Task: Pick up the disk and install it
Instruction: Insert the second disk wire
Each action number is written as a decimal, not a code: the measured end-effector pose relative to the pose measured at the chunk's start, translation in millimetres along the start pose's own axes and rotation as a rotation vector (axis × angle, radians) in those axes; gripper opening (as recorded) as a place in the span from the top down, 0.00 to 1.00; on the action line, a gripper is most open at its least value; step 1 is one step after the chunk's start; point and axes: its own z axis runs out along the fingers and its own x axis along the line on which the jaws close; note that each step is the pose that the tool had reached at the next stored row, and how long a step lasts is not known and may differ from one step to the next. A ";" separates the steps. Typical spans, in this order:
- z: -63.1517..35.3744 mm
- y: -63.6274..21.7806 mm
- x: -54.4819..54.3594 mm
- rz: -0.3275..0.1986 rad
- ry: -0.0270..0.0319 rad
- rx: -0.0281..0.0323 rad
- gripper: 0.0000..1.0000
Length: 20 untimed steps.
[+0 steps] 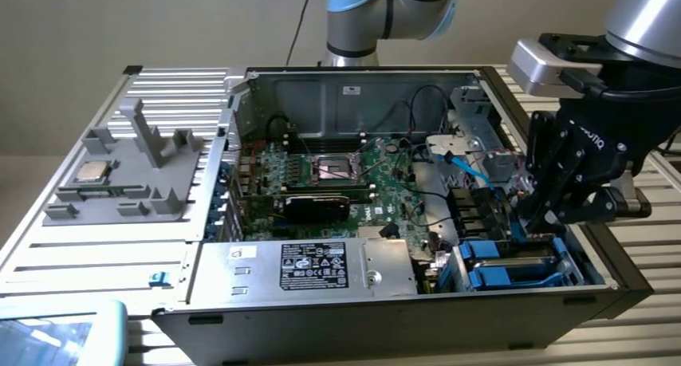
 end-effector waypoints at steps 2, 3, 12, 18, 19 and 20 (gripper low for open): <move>-0.1 -0.3 0.0 0.000 -0.0007 -0.0004 0.76; -0.1 -0.3 -0.1 0.000 -0.0008 -0.0006 0.76; 0.0 -0.4 -0.1 0.000 -0.0009 -0.0005 0.76; 0.0 -0.4 -0.1 0.000 -0.0010 -0.0006 0.78; 0.0 -0.4 -0.1 0.000 -0.0009 -0.0006 0.85; 0.0 -0.4 -0.1 0.000 -0.0009 -0.0006 0.89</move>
